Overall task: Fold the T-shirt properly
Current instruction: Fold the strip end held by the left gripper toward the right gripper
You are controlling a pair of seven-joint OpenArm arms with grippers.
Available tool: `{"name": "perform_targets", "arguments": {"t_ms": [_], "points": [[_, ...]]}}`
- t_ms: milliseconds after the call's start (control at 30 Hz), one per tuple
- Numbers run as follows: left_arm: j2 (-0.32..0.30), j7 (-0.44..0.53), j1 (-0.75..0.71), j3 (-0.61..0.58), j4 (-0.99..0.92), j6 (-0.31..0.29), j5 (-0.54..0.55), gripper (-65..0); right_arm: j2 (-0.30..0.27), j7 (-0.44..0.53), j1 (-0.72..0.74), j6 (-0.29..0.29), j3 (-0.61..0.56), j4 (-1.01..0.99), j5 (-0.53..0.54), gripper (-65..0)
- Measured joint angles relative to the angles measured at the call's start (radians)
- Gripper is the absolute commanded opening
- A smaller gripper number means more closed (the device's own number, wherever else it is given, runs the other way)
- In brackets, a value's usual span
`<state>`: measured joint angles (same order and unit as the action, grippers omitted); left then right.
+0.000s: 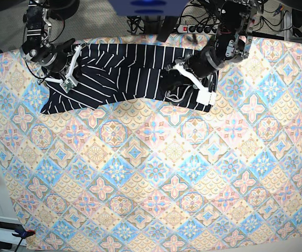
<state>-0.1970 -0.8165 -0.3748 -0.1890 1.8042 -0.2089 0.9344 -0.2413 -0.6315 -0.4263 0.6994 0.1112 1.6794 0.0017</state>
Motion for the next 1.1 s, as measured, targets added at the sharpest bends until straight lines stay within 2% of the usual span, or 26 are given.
{"name": "perform_targets", "arguments": {"t_ms": [100,300,533,733,867,900,1100], "points": [[-0.015,-0.047,0.047,-0.049,-0.003,-0.035,0.0,-65.0,0.0,0.0,0.003,0.0,0.0,0.0,-0.002,-59.8],[-0.016,-0.05,0.066,-0.085,-0.037,-0.032,-0.06,-65.0,0.0,0.0,0.002,0.0,0.002,0.0,-0.003,-59.8],[-0.016,-0.04,0.081,-0.084,-0.037,-0.032,-0.056,-64.8,0.0,-0.001,0.005,0.0,0.005,0.0,-0.003,-59.8],[-0.016,-0.085,0.08,-0.084,-0.033,-0.046,-0.057,-48.0,0.0,0.0,0.005,0.0,0.005,0.0,-0.002,-59.8],[-0.048,-0.093,0.084,-0.121,-0.026,-0.151,-0.052,-38.6,0.0,0.0,0.005,0.0,0.005,0.0,-0.002,-59.8],[-0.057,-0.097,0.08,-0.121,-0.014,-0.161,-0.054,-36.6,0.0,-0.001,0.005,0.0,0.005,0.0,-0.002,-59.8],[-0.089,-0.076,0.08,-0.082,0.048,-0.216,-0.043,-34.6,0.0,-0.001,0.023,0.0,0.002,0.0,-0.002,-59.8]]}}
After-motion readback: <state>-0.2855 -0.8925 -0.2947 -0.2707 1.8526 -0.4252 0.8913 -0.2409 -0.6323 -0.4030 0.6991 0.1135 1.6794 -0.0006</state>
